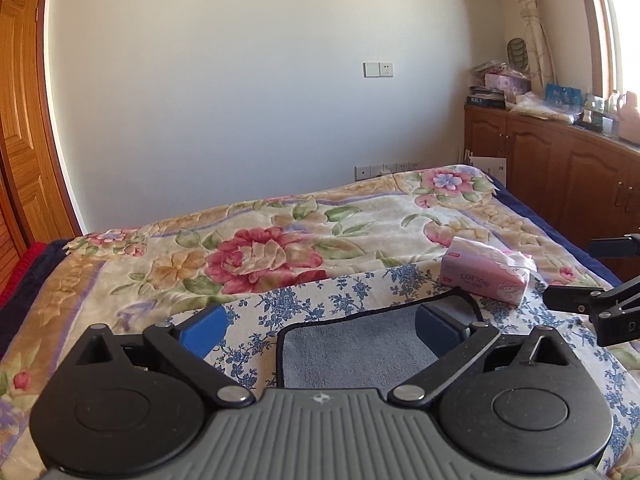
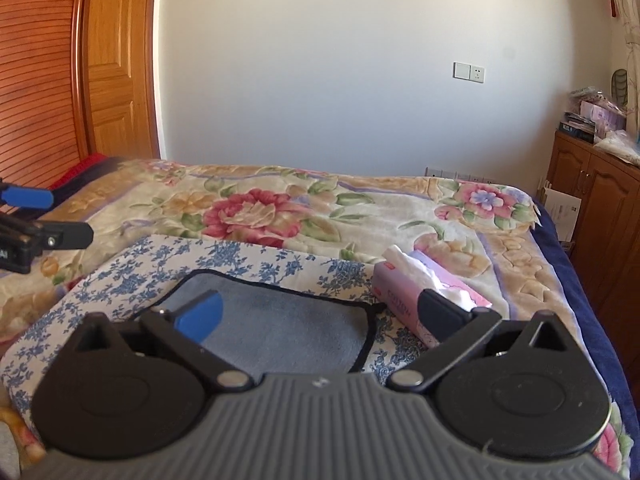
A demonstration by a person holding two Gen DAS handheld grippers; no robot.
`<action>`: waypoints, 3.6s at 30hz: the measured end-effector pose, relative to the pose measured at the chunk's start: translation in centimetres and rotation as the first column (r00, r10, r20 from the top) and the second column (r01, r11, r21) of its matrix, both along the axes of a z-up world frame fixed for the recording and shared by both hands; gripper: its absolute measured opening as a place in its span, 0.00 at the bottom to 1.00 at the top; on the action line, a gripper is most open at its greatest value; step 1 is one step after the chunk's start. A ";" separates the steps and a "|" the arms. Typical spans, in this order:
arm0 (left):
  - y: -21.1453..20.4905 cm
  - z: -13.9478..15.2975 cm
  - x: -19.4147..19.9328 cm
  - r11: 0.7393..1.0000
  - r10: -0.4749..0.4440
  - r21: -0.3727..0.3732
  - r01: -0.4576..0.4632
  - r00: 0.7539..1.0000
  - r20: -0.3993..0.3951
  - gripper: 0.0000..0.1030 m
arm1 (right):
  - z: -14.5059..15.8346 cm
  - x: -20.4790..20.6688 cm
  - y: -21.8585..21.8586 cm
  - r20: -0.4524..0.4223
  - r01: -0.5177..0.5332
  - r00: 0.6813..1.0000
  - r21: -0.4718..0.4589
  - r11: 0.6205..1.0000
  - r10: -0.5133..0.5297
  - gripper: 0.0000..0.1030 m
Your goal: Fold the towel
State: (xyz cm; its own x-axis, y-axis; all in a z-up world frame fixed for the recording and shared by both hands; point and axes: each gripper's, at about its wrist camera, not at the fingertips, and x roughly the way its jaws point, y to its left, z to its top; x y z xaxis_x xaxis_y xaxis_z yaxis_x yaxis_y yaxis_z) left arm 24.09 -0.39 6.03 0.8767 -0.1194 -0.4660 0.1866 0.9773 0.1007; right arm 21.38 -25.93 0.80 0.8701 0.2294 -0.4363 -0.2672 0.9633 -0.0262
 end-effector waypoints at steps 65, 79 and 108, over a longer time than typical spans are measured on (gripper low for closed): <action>1.9 -6.0 -17.7 0.996 0.069 -0.046 -0.072 0.996 -0.057 1.00 | -2.9 -16.0 1.4 -0.057 0.013 0.998 0.072 0.997 -0.009 1.00; 2.0 -7.9 -18.7 0.996 0.082 -0.040 -0.085 0.994 -0.067 1.00 | -4.0 -16.8 1.5 -0.054 0.033 0.998 0.058 0.998 -0.030 1.00; 2.2 -8.5 -19.6 0.995 0.081 -0.058 -0.078 0.996 0.040 1.00 | -4.0 -17.9 0.5 0.077 0.097 0.991 0.106 0.990 -0.106 1.00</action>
State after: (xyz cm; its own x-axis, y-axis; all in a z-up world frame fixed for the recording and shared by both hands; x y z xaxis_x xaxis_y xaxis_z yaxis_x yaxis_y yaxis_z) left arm 4.51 1.83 -2.46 0.9033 -0.0734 -0.4227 0.1049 0.9932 0.0516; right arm 3.48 -25.46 -3.19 0.9231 0.1776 -0.3412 -0.1688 0.9841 0.0554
